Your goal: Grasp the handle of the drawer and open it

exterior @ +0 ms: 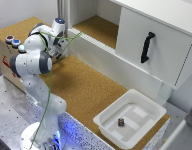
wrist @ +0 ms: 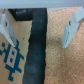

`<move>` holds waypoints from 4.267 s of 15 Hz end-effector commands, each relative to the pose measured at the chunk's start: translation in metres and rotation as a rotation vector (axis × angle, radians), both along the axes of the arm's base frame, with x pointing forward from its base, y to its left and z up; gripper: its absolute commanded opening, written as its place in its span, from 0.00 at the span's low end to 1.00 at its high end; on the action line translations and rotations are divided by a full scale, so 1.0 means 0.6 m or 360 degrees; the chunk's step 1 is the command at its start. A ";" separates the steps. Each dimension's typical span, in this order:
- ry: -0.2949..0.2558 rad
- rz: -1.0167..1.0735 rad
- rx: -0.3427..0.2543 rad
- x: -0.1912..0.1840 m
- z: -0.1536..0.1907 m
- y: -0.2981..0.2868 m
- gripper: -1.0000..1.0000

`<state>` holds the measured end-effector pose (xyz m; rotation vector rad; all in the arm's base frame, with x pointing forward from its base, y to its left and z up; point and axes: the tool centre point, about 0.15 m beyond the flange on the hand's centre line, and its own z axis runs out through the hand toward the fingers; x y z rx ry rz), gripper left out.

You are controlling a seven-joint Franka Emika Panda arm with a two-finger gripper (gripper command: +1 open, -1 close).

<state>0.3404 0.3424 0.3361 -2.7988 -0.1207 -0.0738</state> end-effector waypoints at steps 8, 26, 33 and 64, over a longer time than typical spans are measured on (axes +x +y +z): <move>0.0136 -0.0061 0.0316 -0.012 -0.055 0.016 1.00; 0.0208 0.0015 0.0307 -0.018 -0.076 0.029 0.00; 0.0217 0.0040 0.0290 -0.020 -0.085 0.030 0.00; 0.0114 -0.0146 0.0308 -0.030 -0.105 -0.198 0.00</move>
